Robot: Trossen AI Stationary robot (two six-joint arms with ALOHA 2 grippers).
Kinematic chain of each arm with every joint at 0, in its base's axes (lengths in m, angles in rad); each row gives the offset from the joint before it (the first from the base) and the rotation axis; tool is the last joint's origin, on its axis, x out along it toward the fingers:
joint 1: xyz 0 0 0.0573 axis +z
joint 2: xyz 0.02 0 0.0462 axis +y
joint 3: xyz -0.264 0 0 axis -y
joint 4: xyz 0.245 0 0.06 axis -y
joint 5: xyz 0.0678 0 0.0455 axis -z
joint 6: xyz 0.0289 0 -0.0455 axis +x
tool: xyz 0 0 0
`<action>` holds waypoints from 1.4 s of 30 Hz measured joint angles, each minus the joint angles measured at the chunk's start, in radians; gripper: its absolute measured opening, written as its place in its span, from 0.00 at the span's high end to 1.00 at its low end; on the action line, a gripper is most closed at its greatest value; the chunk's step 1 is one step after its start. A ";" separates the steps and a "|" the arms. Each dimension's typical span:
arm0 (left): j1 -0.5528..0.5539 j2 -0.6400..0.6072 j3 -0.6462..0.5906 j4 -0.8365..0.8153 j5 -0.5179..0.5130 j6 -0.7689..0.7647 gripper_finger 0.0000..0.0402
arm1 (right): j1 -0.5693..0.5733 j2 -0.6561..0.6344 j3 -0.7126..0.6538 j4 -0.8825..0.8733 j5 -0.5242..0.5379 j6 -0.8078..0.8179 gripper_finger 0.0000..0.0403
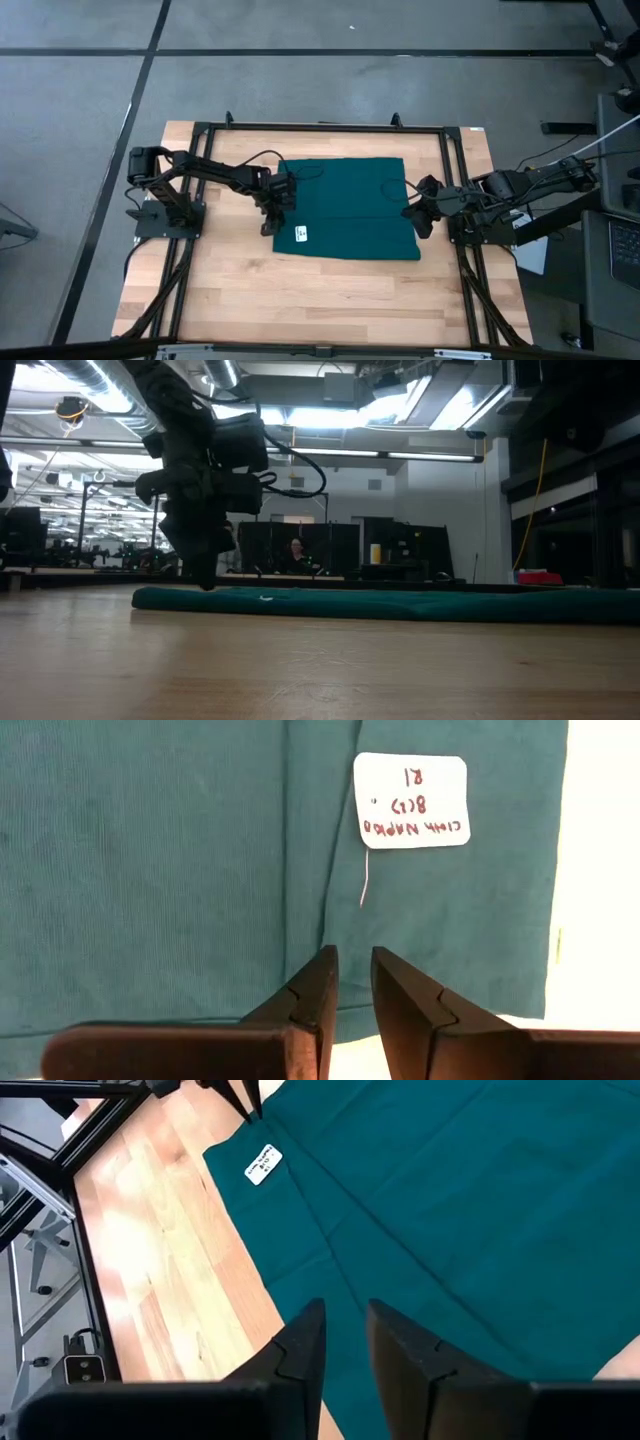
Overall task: Fold microfiber towels
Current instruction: Fold the green towel
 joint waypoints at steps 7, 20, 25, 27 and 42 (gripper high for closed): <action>-0.004 0.022 0.000 0.009 -0.010 -0.004 0.85 | 0.043 0.000 0.000 0.000 0.030 0.028 0.81; -0.003 0.022 0.000 0.016 -0.022 -0.013 0.85 | 0.085 0.000 0.000 0.000 0.067 0.053 0.83; -0.005 0.022 0.000 0.016 -0.023 -0.013 0.85 | 0.085 0.000 0.000 0.000 0.067 0.055 0.83; -0.005 0.022 0.000 0.016 -0.023 -0.013 0.85 | 0.085 0.000 0.000 0.000 0.067 0.055 0.84; -0.053 0.039 0.004 0.021 -0.072 -0.072 0.99 | 0.085 0.000 0.000 0.000 0.066 0.059 0.84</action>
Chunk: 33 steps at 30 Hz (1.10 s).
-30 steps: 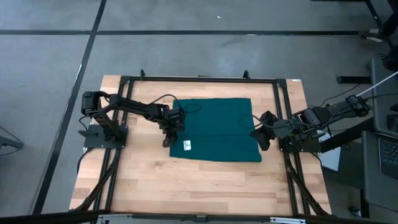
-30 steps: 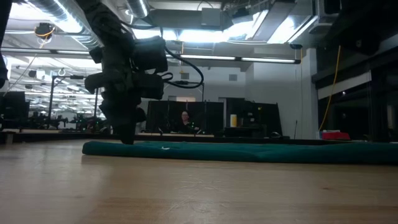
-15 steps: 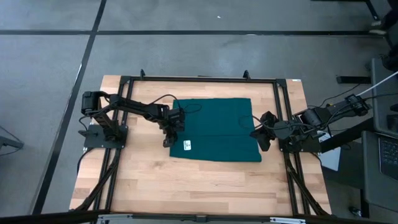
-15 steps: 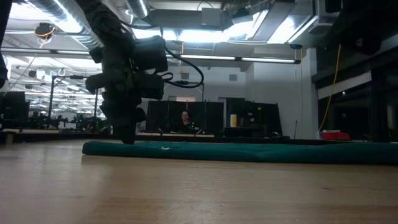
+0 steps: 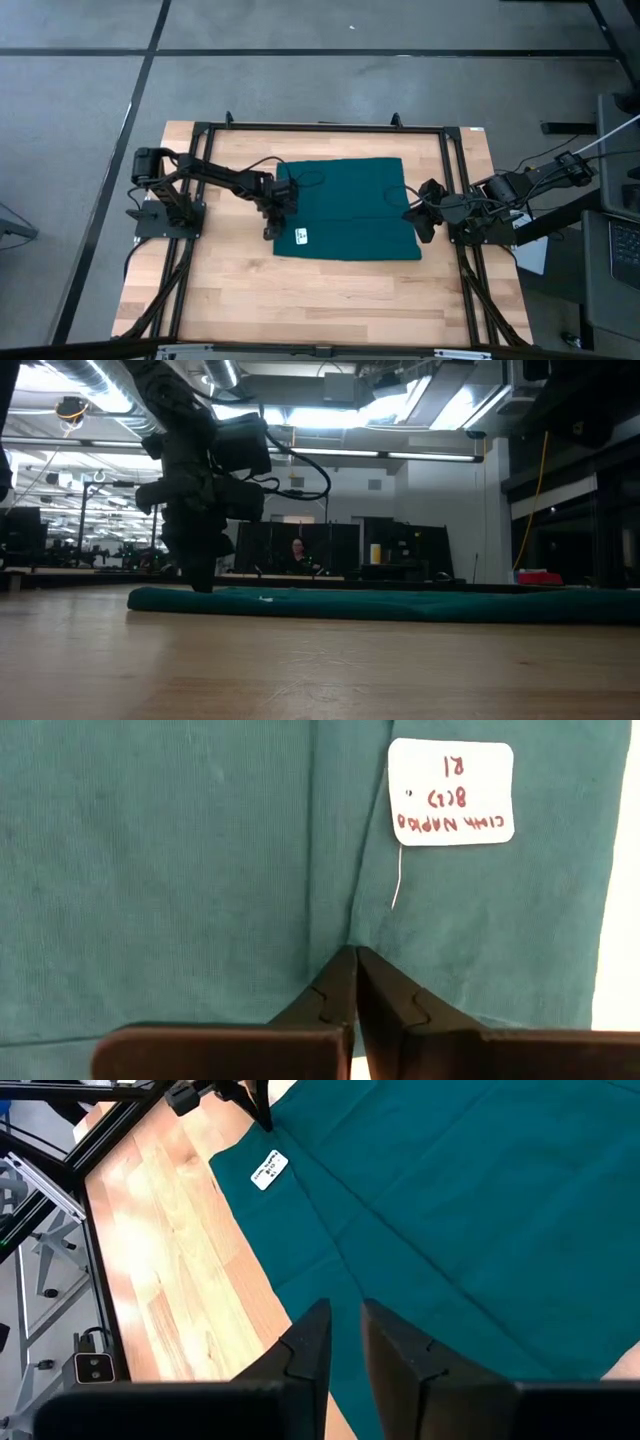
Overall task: Fold microfiber towels
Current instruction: Fold the green towel
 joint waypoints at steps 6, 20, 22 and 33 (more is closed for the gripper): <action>-0.013 -0.003 -0.001 0.032 0.000 -0.048 0.99 | 0.001 0.000 0.000 0.000 0.000 0.015 0.85; -0.174 -0.180 0.026 -0.035 0.027 -0.141 1.00 | 0.001 0.000 0.000 0.029 0.027 0.011 0.86; -0.201 -0.180 0.026 -0.035 -0.063 -0.141 0.99 | 0.001 0.000 0.000 0.035 0.038 0.010 0.85; -0.125 -0.040 0.026 -0.035 -0.059 -0.031 0.77 | 0.001 0.000 0.000 0.068 0.041 -0.004 0.78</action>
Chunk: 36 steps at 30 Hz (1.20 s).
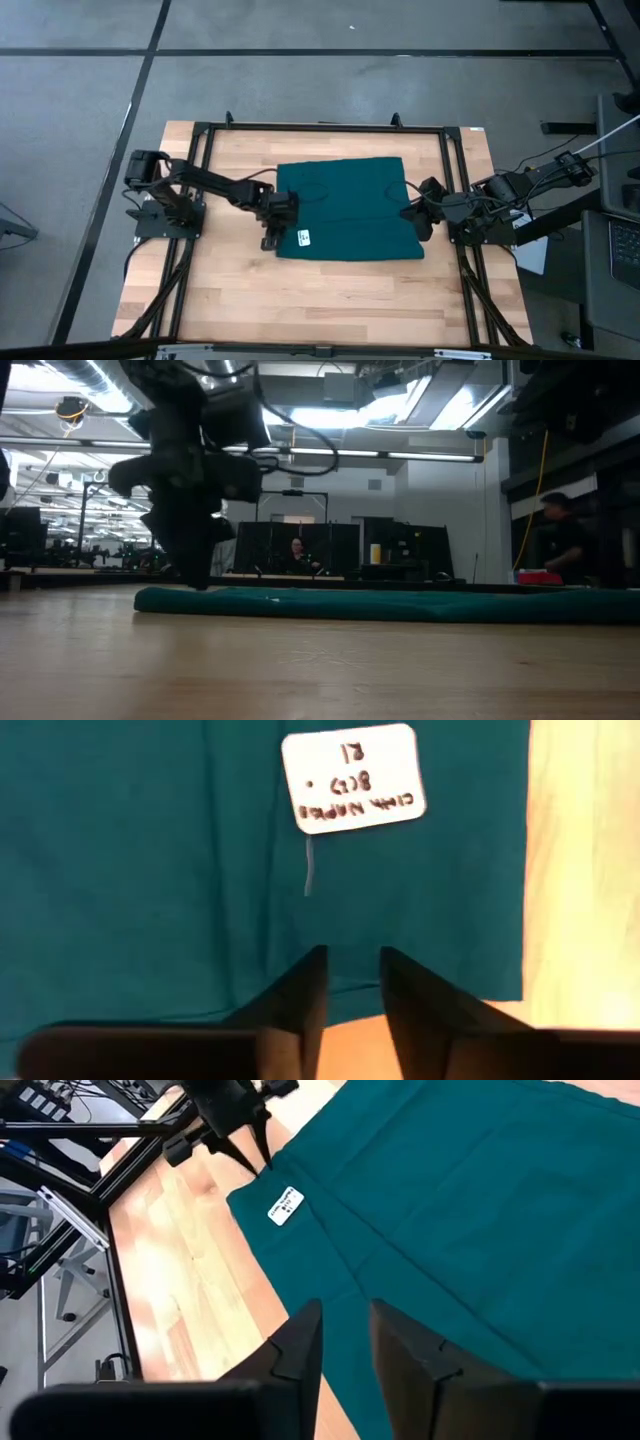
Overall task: Fold microfiber towels
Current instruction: Fold the green towel
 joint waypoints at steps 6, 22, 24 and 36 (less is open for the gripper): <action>0.010 0.022 0.000 -0.002 0.001 0.040 0.64 | 0.000 0.000 0.000 0.000 0.000 0.000 0.79; -0.041 0.022 0.000 -0.005 -0.024 -0.020 0.84 | 0.000 0.000 0.000 0.000 0.000 -0.003 0.85; -0.050 0.022 0.000 -0.002 -0.023 -0.029 0.92 | 0.000 0.000 0.000 0.000 0.000 -0.003 0.85; -0.042 0.009 0.018 -0.007 -0.132 0.018 0.90 | 0.000 0.000 0.000 0.000 -0.005 0.016 0.84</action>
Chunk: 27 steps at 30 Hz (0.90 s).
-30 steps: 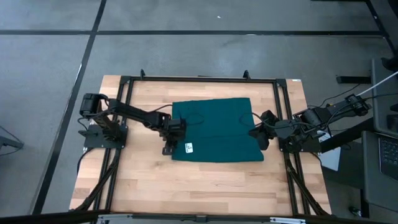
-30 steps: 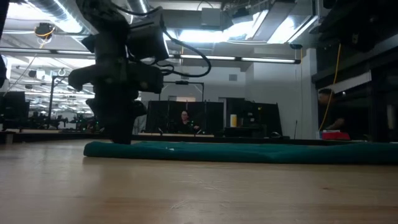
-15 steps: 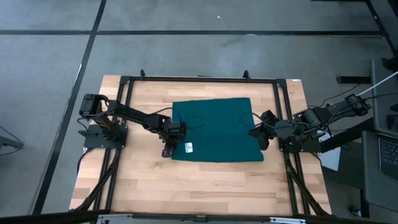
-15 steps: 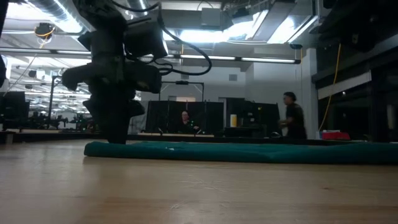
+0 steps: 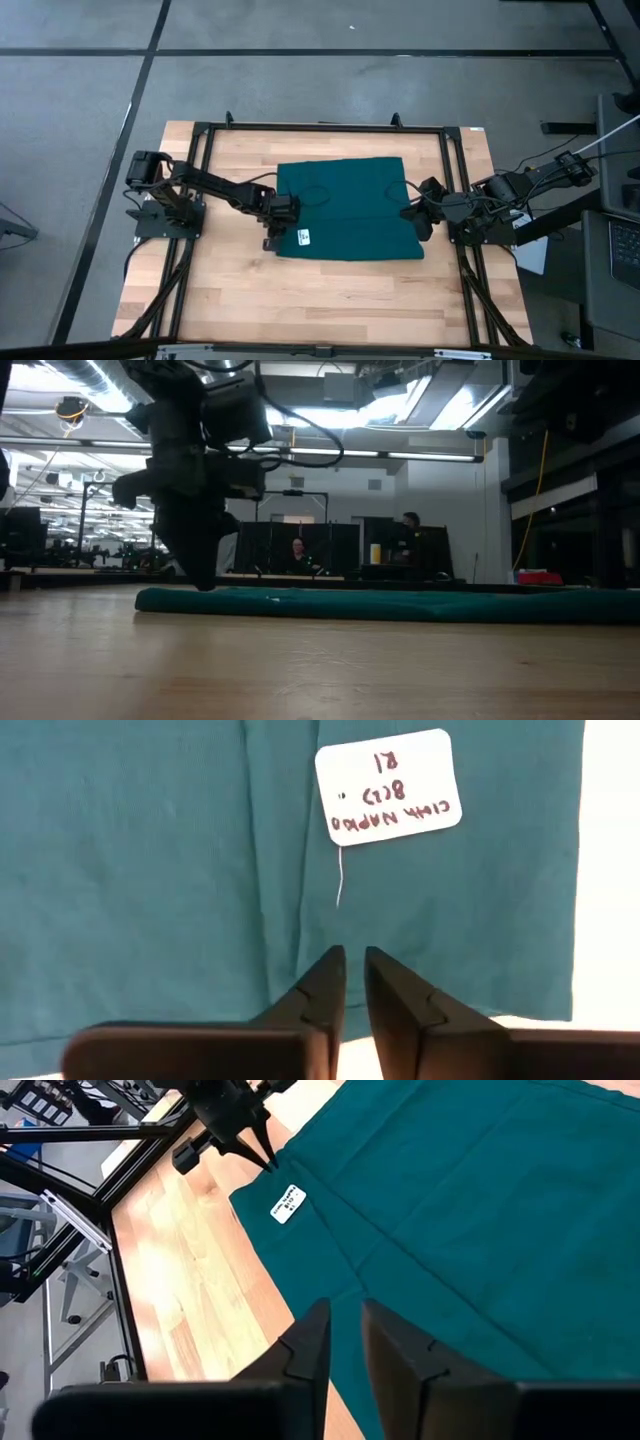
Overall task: Fold microfiber towels
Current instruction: Fold the green towel
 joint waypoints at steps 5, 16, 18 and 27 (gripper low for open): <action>-0.001 0.000 0.000 -0.009 -0.009 0.019 0.81 | 0.000 0.000 0.000 -0.001 -0.003 0.000 0.83; -0.010 0.000 -0.003 -0.021 -0.099 0.104 0.73 | 0.000 0.000 0.000 -0.001 -0.003 -0.009 0.87; -0.010 0.000 -0.012 -0.015 -0.102 0.103 0.73 | 0.000 0.000 0.000 -0.001 -0.003 -0.011 0.86; -0.010 0.000 -0.034 0.020 -0.079 0.065 0.76 | 0.000 0.000 0.000 -0.001 -0.002 -0.012 0.86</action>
